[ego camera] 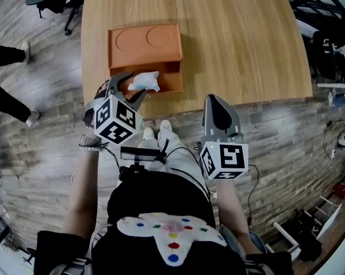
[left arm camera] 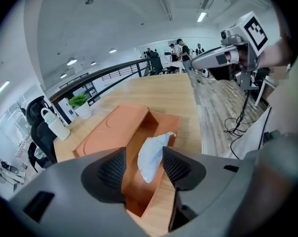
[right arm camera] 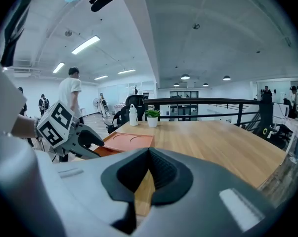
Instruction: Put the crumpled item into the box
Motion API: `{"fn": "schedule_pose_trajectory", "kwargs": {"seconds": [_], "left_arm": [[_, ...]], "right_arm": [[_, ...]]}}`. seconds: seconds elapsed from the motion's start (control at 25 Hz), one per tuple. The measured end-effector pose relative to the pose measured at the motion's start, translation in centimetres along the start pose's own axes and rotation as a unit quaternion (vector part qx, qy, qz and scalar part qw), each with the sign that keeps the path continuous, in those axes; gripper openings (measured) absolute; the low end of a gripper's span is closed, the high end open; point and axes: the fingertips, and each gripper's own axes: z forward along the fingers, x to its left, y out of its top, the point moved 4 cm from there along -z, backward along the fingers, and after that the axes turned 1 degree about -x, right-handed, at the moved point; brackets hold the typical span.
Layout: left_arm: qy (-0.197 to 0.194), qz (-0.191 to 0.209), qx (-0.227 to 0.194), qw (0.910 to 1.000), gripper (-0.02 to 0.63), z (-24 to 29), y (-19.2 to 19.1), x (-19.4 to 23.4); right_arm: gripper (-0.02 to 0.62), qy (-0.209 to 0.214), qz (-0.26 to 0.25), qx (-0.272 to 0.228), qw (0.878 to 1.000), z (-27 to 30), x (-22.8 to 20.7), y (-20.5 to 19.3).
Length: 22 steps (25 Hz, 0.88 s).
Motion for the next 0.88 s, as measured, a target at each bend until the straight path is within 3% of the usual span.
{"fn": "schedule_pose_trajectory", "kwargs": {"seconds": [0.2, 0.32, 0.4, 0.52, 0.72, 0.88], "left_arm": [[0.026, -0.044, -0.041, 0.9979, 0.210, -1.7, 0.2, 0.7], [0.045, -0.081, -0.076, 0.9927, 0.136, -3.2, 0.5, 1.1], [0.059, -0.112, -0.103, 0.9867, 0.067, -4.5, 0.9, 1.4], [0.075, -0.153, -0.140, 0.9754, 0.029, -6.5, 1.7, 2.0], [0.096, -0.196, -0.195, 0.9562, 0.009, -9.8, 3.0, 2.6], [0.117, -0.204, -0.219, 0.9470, 0.008, -12.4, 3.7, 2.4]], "right_arm": [[0.009, 0.013, -0.006, -0.006, 1.000, 0.4, 0.6, 0.5], [0.009, 0.023, -0.011, -0.012, 1.000, 0.6, 1.3, 1.0], [0.009, 0.030, -0.015, -0.017, 0.999, 0.6, 1.6, 1.5], [0.009, 0.041, -0.020, -0.026, 0.999, 0.5, 2.0, 2.3], [0.009, 0.063, -0.029, -0.044, 0.997, 0.3, 3.0, 3.8], [0.009, 0.083, -0.038, -0.059, 0.994, -0.2, 3.8, 5.1]]}}
